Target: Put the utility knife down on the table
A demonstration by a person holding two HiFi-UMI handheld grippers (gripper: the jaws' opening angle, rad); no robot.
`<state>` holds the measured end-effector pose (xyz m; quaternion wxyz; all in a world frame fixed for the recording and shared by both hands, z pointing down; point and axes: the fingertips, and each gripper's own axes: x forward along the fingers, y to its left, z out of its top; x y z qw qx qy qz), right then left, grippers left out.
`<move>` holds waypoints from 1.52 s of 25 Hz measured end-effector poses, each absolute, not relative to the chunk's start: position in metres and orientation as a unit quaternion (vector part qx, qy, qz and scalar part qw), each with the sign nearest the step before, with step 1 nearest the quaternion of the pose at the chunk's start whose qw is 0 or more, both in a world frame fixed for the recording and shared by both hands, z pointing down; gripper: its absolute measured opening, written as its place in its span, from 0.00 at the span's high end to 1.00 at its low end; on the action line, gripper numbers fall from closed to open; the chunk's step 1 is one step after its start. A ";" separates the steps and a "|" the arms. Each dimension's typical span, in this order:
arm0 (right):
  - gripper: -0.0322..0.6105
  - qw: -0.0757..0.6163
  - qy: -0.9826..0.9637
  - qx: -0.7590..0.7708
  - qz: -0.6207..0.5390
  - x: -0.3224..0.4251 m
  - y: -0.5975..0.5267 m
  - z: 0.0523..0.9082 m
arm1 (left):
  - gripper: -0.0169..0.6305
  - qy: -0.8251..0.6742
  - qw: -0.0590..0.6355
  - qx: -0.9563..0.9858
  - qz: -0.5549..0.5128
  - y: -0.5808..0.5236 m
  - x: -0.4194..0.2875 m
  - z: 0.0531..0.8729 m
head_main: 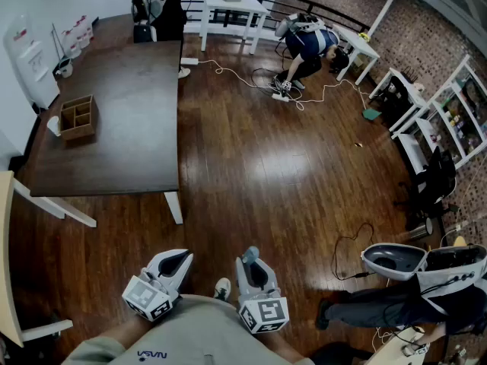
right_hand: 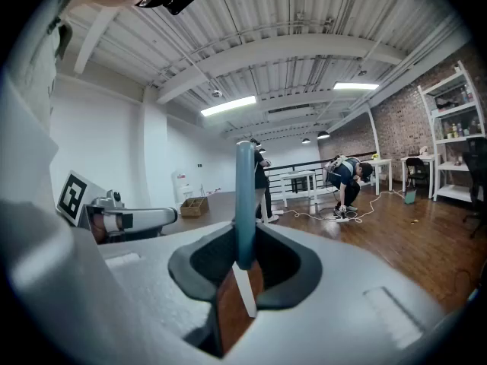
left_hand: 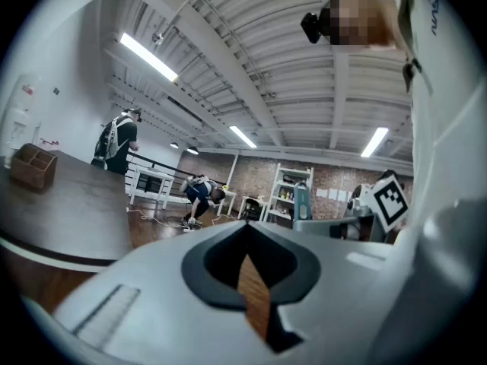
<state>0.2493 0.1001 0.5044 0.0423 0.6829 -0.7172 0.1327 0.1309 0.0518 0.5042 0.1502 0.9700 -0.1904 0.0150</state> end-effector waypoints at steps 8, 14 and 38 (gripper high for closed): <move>0.84 0.049 -0.726 0.675 0.122 0.237 0.088 0.499 | 0.97 -0.194 0.150 0.969 0.006 0.043 0.120 0.497; 0.84 0.058 -0.738 0.664 0.107 0.213 0.075 0.490 | 0.97 -0.212 0.148 0.966 -0.021 0.031 0.095 0.489; 0.85 0.087 -0.848 0.520 0.057 0.014 -0.003 0.474 | 0.97 -0.404 0.131 0.901 -0.085 -0.006 -0.123 0.481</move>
